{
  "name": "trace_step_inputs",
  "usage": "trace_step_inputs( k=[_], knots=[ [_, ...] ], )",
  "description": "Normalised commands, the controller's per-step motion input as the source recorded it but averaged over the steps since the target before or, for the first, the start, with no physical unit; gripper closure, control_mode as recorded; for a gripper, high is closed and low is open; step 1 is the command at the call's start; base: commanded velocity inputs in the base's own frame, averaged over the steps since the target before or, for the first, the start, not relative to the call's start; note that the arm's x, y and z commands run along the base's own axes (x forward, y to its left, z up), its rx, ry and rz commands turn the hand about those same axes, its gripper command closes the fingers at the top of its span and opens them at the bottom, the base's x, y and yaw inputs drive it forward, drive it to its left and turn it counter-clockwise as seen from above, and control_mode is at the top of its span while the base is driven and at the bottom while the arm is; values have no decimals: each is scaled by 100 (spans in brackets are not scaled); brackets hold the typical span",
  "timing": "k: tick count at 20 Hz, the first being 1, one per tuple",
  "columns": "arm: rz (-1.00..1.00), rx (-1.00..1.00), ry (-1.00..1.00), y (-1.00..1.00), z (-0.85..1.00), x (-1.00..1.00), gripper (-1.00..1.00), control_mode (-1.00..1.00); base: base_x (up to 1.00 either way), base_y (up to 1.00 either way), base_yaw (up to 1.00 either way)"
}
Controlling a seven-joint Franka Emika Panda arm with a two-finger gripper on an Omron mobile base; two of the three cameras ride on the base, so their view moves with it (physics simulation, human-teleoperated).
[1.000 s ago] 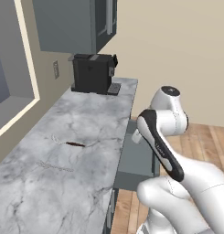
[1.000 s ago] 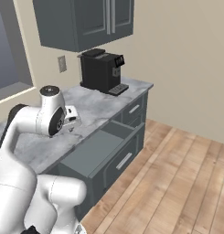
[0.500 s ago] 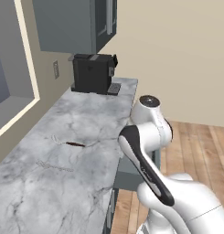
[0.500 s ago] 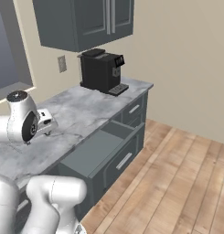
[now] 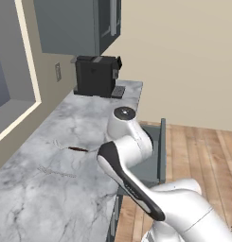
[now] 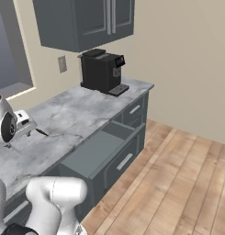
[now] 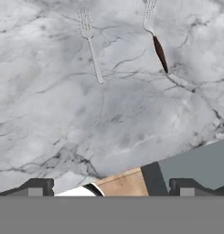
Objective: Organize the utensils by type. Pick up the wooden spoons from the counter and place them in the open cabinet. Then pick up the metallic utensils from the counter and place them in the open drawer.
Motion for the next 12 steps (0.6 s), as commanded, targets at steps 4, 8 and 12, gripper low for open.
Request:
trace_step_inputs(
  k=[4,8,12],
  knots=[
    [13,-3,10,65,-6,22,-100,-100,0,0,0],
    [13,-5,10,69,-9,24,-100,-100,0,0,0],
    [10,-6,5,63,-18,2,-100,-100,0,0,0]
  ],
)
